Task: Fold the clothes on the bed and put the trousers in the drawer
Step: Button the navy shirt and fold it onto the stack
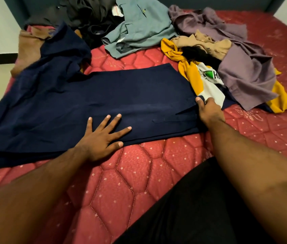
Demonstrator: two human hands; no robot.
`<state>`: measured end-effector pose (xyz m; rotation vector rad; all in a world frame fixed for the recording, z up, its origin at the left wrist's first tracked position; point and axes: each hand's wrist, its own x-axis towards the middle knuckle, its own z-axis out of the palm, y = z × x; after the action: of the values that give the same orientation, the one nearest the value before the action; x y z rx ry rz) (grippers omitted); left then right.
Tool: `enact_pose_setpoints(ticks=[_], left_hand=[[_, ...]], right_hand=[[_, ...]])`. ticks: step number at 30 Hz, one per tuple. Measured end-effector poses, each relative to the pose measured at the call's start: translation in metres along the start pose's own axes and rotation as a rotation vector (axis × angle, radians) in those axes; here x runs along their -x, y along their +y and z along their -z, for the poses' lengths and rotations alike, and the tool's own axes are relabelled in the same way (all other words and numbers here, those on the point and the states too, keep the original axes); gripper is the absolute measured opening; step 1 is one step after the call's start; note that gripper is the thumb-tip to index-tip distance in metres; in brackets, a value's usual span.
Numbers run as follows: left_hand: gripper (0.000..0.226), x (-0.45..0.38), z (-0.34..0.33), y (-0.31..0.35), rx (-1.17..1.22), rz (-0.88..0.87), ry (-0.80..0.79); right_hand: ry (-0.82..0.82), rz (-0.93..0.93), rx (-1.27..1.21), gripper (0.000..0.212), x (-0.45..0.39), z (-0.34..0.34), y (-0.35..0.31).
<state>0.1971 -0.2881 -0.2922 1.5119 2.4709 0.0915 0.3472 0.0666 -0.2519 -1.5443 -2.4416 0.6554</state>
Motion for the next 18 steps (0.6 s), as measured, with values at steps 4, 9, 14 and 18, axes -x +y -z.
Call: enact_pose_setpoints(ticks=[4,9,14,18], left_hand=[[0.050,0.006,-0.002,0.006,0.004,-0.048,0.064],[0.062,0.007,-0.006,0.011,-0.067,-0.008,0.012],[0.073,-0.008,0.006,0.021,-0.055,0.018,0.086],[0.055,-0.040,0.010,0.034,0.069,0.121,0.149]], right_hand=[[0.082,0.019,0.012,0.056,-0.005,0.002,-0.001],[0.092,-0.021,0.105,0.055,-0.003,-0.007,0.005],[0.385,0.298,0.259,0.060,0.022,-0.018,-0.045],[0.022,0.683,0.133,0.059,0.080,-0.078,-0.092]])
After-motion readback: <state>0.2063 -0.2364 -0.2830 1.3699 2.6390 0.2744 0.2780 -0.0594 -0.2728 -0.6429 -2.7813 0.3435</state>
